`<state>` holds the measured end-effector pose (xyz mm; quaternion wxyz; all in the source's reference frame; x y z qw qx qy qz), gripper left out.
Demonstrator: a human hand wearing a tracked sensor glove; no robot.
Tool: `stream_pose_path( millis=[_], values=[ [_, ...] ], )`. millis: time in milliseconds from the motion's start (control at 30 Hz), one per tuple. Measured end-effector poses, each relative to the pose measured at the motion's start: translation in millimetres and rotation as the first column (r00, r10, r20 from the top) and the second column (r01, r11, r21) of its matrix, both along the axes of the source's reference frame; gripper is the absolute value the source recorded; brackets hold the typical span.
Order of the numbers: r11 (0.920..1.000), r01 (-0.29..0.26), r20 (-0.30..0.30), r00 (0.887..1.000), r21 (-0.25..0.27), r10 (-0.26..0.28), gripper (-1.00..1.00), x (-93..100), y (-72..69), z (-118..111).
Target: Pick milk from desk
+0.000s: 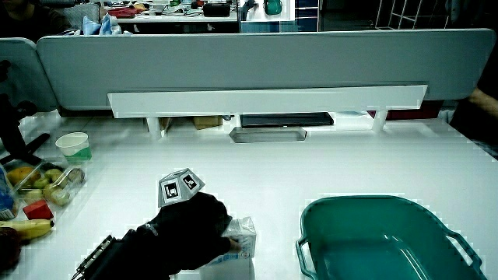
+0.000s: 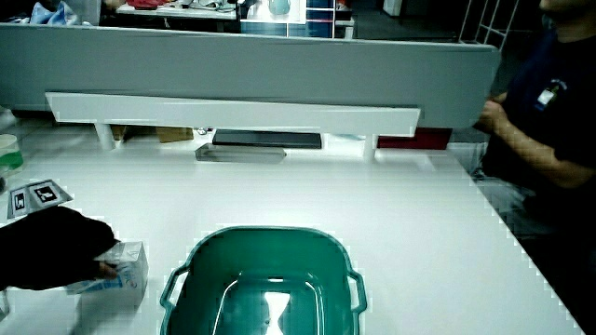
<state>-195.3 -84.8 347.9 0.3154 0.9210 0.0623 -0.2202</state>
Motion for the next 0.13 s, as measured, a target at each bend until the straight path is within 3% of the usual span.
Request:
stream_pose_path(
  millis=[133],
  values=[
    [0.9998, 0.015, -0.057, 0.998, -0.017, -0.016, 1.00, 21.5, -3.1, -15]
  ],
)
